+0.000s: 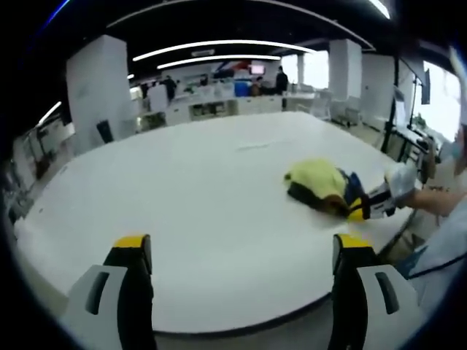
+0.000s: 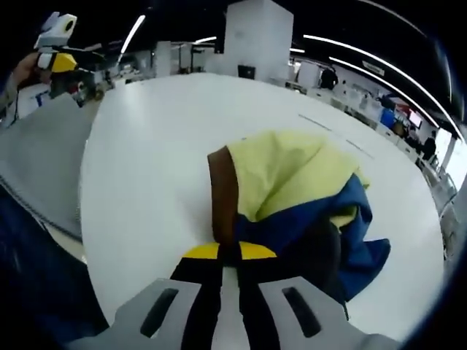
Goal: Fold the garment on the visible template until the final outline fits inside the template.
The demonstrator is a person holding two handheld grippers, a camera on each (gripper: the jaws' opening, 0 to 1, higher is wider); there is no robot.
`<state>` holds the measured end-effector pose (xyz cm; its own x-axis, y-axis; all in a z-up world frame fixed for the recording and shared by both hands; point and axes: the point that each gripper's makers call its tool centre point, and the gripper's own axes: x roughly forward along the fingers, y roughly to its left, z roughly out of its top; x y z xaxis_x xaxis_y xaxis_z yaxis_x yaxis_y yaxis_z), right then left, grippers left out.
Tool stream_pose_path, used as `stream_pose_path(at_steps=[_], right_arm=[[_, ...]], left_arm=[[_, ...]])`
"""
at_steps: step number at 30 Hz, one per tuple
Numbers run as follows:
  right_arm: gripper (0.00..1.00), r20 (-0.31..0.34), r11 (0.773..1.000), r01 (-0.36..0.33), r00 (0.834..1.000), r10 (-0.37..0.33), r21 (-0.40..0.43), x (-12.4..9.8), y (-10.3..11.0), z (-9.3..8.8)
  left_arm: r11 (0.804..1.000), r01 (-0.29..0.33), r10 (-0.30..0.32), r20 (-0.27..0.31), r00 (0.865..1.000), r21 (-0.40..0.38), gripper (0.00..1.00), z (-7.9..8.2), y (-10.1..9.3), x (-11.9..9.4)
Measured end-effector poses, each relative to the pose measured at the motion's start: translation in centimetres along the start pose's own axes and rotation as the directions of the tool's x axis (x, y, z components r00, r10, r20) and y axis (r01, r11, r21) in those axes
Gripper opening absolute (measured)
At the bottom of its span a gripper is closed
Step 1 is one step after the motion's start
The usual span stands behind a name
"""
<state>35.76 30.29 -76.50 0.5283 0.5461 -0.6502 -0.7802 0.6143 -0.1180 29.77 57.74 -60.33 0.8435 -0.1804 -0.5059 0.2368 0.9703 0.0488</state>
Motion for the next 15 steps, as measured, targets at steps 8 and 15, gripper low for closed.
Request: stream_pose_path(at_steps=[8,15], right_arm=[[0.06,0.012,0.999,-0.031,0.999,0.032,-0.018,-1.0,-0.2,0.6],[0.05,0.065,0.999,-0.026,0.998,0.027,-0.026,-2.9,-1.1,2.5]], left_arm=[[1.0,-0.006,0.006,0.001,1.0,0.029,0.99,1.3,-0.8,0.7],[0.999,-0.007,0.007,0.001,1.0,0.041,0.99,1.8,-1.6,1.1]])
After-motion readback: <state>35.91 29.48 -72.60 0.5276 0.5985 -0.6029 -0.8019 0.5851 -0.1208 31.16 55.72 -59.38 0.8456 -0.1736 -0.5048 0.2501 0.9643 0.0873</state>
